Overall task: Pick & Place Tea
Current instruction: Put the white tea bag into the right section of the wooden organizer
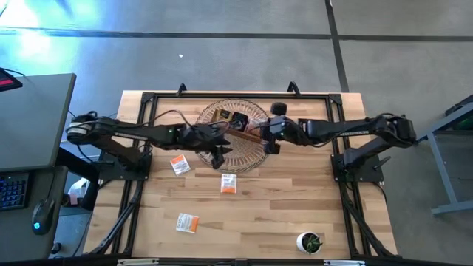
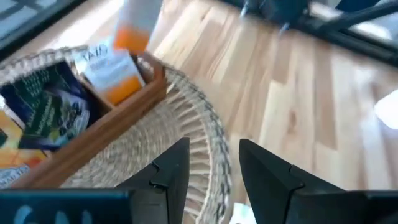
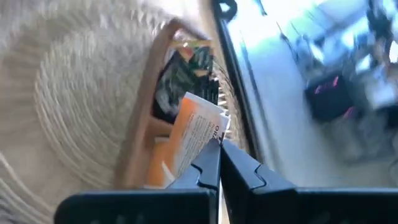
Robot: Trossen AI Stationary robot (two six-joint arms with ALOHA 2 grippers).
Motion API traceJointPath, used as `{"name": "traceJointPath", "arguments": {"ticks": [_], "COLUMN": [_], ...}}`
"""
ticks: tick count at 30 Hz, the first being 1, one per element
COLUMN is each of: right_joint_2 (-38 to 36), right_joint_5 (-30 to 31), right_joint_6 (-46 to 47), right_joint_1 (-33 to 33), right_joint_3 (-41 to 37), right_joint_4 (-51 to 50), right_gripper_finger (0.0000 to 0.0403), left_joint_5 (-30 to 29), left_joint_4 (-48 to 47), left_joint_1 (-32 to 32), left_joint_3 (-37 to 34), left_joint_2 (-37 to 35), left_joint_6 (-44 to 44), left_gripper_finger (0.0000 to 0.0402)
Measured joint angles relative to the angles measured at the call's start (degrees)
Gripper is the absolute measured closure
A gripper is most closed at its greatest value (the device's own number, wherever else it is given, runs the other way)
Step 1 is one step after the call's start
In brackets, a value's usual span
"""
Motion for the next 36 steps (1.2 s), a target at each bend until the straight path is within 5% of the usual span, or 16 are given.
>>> {"name": "traceJointPath", "arguments": {"ticks": [19,36], "right_joint_2": [9.1,9.1], "right_joint_5": [-12.4,-21.2], "right_joint_6": [-20.4,-16.5], "right_joint_1": [-9.7,-16.0], "right_joint_3": [0.0,0.0], "right_joint_4": [2.4,3.5], "right_gripper_finger": [0.0397,0.0318], "left_joint_5": [-1.0,-1.2], "left_joint_4": [-0.1,-0.7], "left_joint_1": [-2.4,-2.4], "left_joint_3": [0.1,0.1], "left_joint_2": [-1.4,-1.4], "left_joint_6": [-0.1,1.5], "left_gripper_finger": [0.0263,0.0263]}}
